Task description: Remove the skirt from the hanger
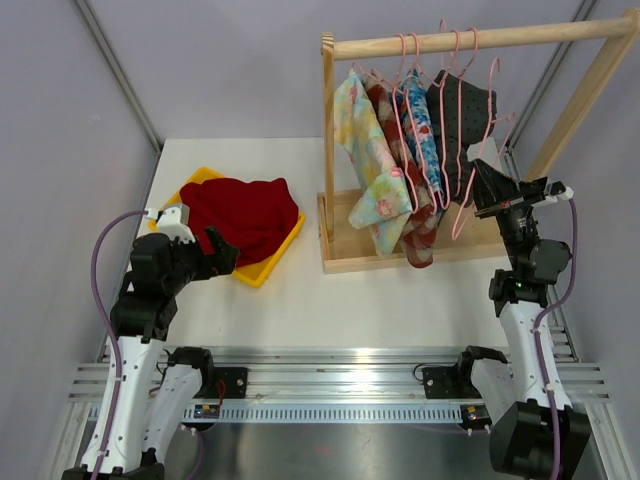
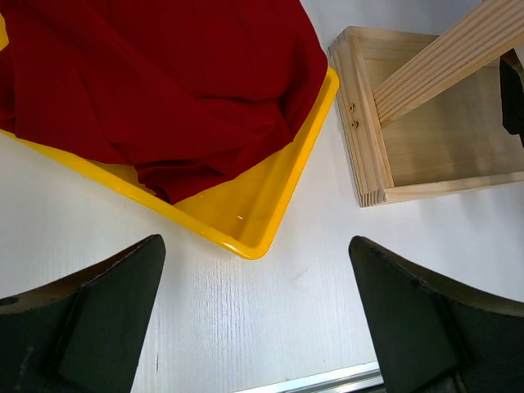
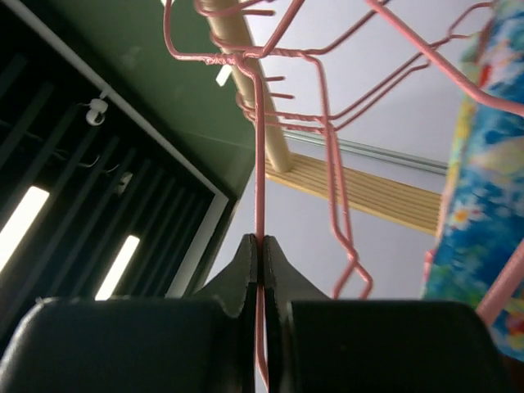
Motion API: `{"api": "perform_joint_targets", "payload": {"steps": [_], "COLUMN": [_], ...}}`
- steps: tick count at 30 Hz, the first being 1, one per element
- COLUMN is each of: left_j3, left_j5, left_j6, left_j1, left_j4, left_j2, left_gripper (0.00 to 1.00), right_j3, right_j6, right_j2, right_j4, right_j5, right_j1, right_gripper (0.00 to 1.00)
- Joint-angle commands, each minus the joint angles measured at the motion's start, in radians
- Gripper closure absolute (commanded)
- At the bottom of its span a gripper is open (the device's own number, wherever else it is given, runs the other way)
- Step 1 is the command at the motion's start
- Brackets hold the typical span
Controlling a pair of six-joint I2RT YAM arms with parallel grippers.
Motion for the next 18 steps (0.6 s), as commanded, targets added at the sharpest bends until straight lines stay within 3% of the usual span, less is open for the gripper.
{"api": "perform_joint_targets", "payload": {"steps": [1, 10, 18], "left_j3": [-0.001, -0.003, -0.003], "left_j5": [0.009, 0.015, 0.017], "left_j6": [0.012, 0.012, 0.012], "left_j1": [-0.001, -0.001, -0.001], "left_j4": [0.038, 0.040, 0.040], "left_j2": [-0.005, 0.000, 0.003], "left_gripper": [0.01, 0.01, 0.01], "right_j3": [0.057, 0.094, 0.198], "right_j6": [0.084, 0.064, 0.119], "right_j2": [0.078, 0.113, 0.372], "right_j4": [0.323, 0.341, 0.510], "right_j5": [0.075, 0.104, 0.141], "right_j1": [0.002, 0.000, -0.012], "right_gripper": [1.00, 1.00, 1.00]}}
